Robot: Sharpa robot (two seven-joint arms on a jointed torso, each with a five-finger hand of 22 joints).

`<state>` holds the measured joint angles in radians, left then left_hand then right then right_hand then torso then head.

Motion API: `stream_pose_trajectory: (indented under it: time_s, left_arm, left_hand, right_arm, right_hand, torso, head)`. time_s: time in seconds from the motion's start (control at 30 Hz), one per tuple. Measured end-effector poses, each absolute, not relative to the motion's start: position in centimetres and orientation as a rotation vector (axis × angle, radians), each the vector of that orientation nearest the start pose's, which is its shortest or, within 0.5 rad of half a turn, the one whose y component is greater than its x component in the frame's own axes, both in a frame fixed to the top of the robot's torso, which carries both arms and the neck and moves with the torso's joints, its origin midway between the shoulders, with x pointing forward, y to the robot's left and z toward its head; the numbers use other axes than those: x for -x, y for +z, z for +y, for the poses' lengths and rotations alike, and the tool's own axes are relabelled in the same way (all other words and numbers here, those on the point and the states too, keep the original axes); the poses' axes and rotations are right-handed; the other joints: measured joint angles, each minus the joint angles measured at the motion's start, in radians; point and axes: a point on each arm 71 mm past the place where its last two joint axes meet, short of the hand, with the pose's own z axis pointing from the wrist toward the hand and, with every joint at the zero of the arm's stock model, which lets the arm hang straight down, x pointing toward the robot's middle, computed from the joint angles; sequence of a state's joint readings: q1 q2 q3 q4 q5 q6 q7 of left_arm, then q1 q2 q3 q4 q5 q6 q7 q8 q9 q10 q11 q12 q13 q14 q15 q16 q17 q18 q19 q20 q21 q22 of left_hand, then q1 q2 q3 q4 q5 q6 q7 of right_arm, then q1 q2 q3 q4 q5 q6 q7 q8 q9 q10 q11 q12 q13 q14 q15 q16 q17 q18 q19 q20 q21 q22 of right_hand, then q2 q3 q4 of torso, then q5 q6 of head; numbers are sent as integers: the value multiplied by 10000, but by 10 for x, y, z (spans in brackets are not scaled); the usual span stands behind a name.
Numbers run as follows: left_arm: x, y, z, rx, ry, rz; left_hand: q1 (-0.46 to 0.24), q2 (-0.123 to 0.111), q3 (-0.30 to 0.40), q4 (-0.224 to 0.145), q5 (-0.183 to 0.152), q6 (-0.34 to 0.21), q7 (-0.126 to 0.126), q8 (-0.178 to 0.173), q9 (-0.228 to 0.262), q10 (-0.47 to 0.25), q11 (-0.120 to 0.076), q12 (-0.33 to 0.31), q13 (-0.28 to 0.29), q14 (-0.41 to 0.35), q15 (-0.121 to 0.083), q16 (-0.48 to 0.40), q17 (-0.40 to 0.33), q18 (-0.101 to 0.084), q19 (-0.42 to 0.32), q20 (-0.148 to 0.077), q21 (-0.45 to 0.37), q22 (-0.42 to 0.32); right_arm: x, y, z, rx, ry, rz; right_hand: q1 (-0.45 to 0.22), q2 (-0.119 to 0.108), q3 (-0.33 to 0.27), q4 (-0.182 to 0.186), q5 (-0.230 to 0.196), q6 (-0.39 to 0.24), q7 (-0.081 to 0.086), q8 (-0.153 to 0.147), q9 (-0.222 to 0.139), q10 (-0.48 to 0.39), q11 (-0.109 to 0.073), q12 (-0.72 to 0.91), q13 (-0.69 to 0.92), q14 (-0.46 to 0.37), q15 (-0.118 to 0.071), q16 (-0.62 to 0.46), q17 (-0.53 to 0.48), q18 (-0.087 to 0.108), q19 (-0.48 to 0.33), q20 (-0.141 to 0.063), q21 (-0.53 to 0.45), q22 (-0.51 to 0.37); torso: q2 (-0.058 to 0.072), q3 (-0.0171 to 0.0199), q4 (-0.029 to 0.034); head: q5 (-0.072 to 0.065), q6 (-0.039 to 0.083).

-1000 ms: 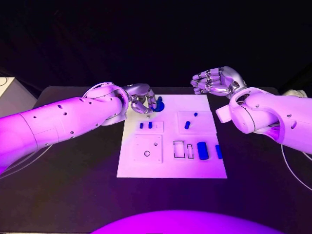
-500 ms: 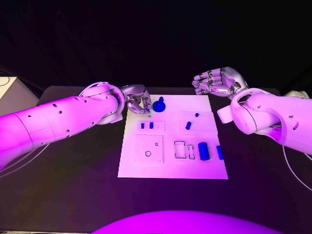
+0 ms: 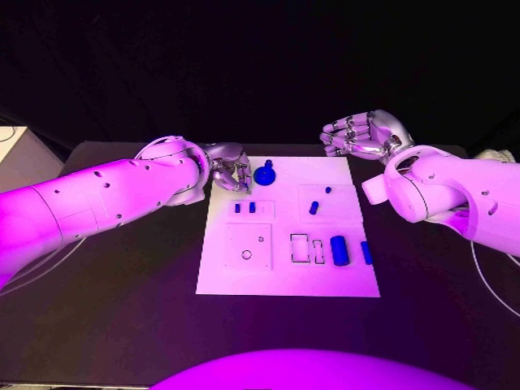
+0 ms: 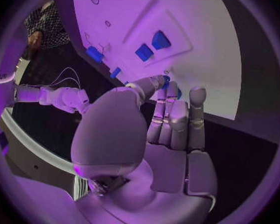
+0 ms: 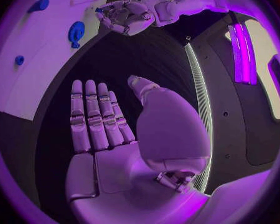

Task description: Assemble the parts on the task board

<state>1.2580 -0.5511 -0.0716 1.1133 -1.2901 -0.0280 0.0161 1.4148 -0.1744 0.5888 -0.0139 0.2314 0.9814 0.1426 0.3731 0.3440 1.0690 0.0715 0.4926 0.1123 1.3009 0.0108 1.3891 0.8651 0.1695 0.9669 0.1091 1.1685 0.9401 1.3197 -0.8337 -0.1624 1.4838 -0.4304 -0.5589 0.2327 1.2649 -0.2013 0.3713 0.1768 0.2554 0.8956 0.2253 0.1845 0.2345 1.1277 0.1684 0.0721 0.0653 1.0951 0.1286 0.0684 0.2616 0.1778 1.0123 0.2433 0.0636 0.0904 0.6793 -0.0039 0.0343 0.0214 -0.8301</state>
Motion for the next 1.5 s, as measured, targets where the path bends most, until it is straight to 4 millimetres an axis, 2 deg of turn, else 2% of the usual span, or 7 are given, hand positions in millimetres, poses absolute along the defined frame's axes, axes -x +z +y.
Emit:
stream_pose_trajectory:
  time_s: [0.43, 1.5]
  left_arm:
    - [-553, -211, 159, -1710, -6871, 19398]
    - [-554, -216, 151, -1835, -6893, 19506]
  left_hand:
    - [0, -2, 0, 0, -1, -1, 0, 0, -2, -1, 1, -18, -1, 0, 0, 0, -1, 0, -1, 0, 0, -1]
    - [-52, -55, -27, -26, -51, 18, -21, -61, 13, -3, 4, -25, 9, 0, 0, -1, -35, 1, -1, 0, 0, 14]
  right_arm:
    - [-505, -163, -225, -7101, 10997, 14617]
    - [-505, -163, -225, -7097, 11004, 14626]
  right_hand:
    - [0, 0, 0, 0, 0, 0, 0, 0, 0, 0, 0, 0, 0, 0, 0, 0, 1, 1, 0, 0, 0, 0]
    - [0, 0, 0, 0, 0, 1, -1, 0, 1, 0, 0, 0, 0, 0, 0, 0, 2, 0, 0, 0, 0, 1]
  torso:
    - [-9, -2, -2]
    - [-8, 6, -2]
  head:
    - [0, 4]
    - [-25, -58]
